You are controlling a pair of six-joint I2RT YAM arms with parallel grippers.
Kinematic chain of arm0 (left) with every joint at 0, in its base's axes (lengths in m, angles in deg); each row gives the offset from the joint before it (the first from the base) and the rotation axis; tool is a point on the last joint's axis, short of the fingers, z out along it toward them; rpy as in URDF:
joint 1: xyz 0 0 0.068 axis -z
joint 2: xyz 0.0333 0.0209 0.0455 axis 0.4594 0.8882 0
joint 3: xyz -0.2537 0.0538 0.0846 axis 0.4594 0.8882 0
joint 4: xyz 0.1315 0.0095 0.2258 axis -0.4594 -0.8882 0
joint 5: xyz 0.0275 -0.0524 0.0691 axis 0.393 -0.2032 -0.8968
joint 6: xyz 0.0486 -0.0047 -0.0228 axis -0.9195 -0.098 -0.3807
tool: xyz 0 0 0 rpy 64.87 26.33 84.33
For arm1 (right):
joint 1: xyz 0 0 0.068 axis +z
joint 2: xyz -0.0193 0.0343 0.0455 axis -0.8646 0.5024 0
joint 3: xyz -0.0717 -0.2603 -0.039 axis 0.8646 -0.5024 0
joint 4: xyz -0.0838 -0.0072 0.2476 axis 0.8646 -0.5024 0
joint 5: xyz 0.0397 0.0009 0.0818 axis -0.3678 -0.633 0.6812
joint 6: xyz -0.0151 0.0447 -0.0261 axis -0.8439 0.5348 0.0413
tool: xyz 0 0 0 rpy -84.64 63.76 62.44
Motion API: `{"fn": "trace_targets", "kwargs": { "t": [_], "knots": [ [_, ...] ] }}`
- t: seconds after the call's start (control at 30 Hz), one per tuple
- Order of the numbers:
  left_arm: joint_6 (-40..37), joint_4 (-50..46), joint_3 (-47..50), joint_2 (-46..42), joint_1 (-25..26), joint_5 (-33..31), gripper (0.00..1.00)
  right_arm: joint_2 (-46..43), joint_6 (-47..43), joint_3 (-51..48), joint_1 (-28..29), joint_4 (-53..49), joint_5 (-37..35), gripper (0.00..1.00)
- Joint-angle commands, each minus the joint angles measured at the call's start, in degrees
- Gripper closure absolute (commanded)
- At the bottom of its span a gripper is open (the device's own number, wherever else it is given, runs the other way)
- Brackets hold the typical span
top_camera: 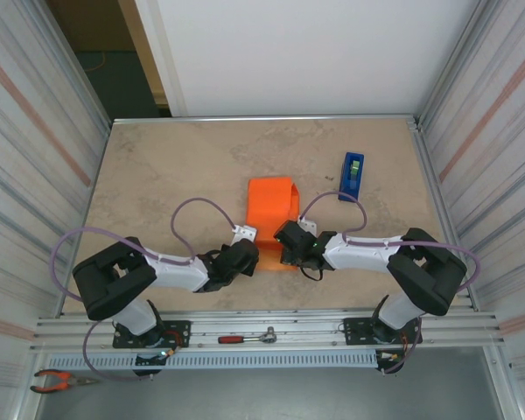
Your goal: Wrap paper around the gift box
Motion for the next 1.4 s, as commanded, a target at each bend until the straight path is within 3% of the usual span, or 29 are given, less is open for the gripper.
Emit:
{"fn": "trace_targets", "kwargs": {
  "t": [0.0, 0.03, 0.13, 0.2, 0.3, 0.37, 0.6, 0.77, 0.87, 1.0, 1.1, 1.37],
  "knots": [
    [0.35, -0.14, -1.64, 0.58, 0.52, 0.08, 0.92, 0.63, 0.04, 0.86, 0.31, -0.16, 0.16, 0.82],
    [0.43, -0.36, -1.59, 0.57, 0.52, 0.03, 0.85, 0.62, 0.08, 0.95, 0.29, -0.43, 0.06, 0.76],
    [-0.18, -0.32, -1.63, 0.35, 0.52, 0.28, 1.00, 0.72, -0.09, 0.67, 0.29, -0.05, 0.38, 0.94],
    [-0.43, -0.58, -1.67, 0.07, 0.48, 0.19, 1.00, 0.80, -0.17, 0.47, 0.30, 0.33, 0.67, 0.98],
    [-0.74, -1.66, -1.67, -0.81, 0.53, -0.15, 0.83, 0.85, -0.27, 0.47, 0.29, 0.16, 0.97, 0.88],
    [-1.23, -2.50, -1.73, -2.00, 0.51, -0.53, 0.70, 0.40, -0.27, 0.30, 0.29, -0.27, 0.93, 0.72],
    [-4.29, -7.99, -2.18, -9.84, -0.10, -0.27, 0.42, -4.57, -0.62, -0.58, 0.86, -4.28, 0.01, 0.45],
    [-5.89, -12.10, -2.10, -17.65, -2.92, 0.67, 0.01, -11.90, -0.71, -2.44, 1.01, -8.32, -0.91, 0.29],
    [-6.71, -12.79, -1.58, -21.96, -5.50, 2.24, 0.01, -16.29, -1.03, -3.46, 0.69, -9.63, -1.01, 0.13],
    [-8.32, -11.86, -1.20, -24.72, -10.07, 7.82, 0.01, -18.59, -2.13, -3.41, -0.55, -9.78, 0.09, 0.04],
    [-9.42, -11.33, -1.94, -24.06, -12.25, 10.93, 0.01, -17.06, -2.76, -2.02, -1.28, -9.64, 0.72, 0.03],
    [-10.10, -10.93, -2.35, -20.29, -12.27, 14.71, 0.01, -7.97, -3.43, 1.71, -1.66, -7.22, 1.24, 0.04]
  ]
}}
